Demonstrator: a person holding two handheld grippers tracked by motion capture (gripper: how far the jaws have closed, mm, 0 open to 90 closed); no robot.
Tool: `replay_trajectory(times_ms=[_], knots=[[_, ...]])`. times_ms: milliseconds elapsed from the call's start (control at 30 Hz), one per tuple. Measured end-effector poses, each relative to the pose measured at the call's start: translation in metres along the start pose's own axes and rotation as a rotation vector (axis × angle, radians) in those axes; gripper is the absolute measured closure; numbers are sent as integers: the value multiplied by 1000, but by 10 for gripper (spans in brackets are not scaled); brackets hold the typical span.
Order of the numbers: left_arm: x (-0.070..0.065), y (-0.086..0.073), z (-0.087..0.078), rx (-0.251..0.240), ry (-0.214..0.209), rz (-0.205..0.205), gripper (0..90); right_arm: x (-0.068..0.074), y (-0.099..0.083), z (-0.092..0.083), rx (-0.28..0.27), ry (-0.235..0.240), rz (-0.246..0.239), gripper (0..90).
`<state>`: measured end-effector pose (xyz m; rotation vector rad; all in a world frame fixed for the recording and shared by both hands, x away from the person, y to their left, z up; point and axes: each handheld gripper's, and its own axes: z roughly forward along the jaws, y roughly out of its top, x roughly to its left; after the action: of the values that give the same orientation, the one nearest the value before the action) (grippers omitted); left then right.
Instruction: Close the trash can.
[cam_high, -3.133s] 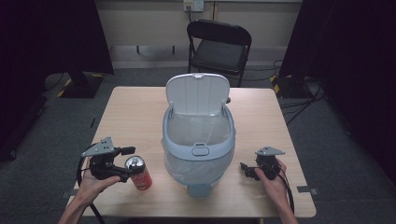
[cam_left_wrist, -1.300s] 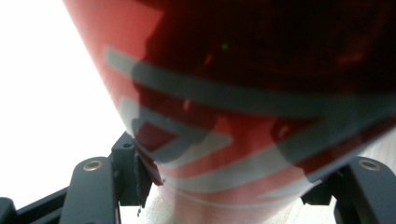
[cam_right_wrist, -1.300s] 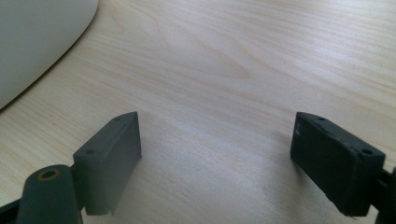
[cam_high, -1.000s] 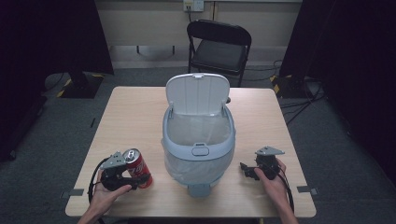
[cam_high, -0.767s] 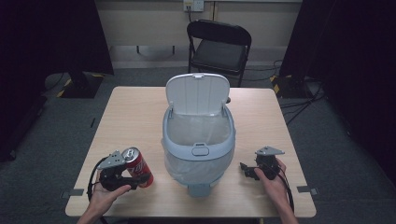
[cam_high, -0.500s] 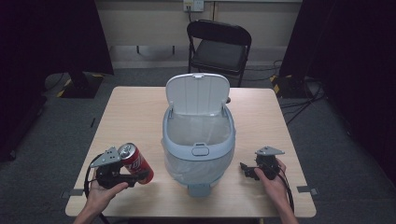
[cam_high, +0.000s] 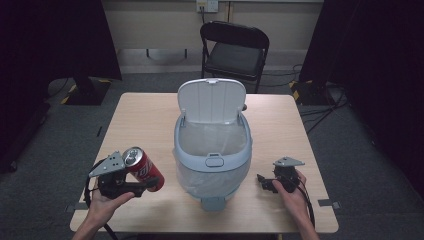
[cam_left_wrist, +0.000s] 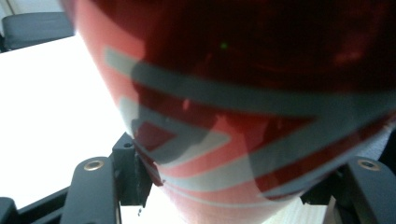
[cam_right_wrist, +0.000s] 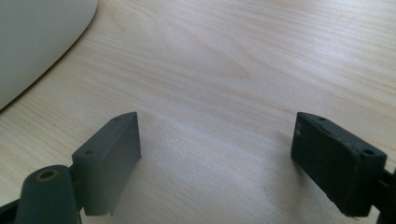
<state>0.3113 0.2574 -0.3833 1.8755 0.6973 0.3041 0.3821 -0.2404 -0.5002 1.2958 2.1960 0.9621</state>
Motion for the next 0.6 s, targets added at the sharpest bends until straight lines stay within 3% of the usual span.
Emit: replay_trajectory(times_ms=[133, 600], knots=[[-3, 6, -4, -21, -5, -3, 342, 0, 0, 0, 0, 0, 0, 146], [-10, 43, -18, -115, -2, 55, 342, 0, 0, 0, 0, 0, 0, 146]])
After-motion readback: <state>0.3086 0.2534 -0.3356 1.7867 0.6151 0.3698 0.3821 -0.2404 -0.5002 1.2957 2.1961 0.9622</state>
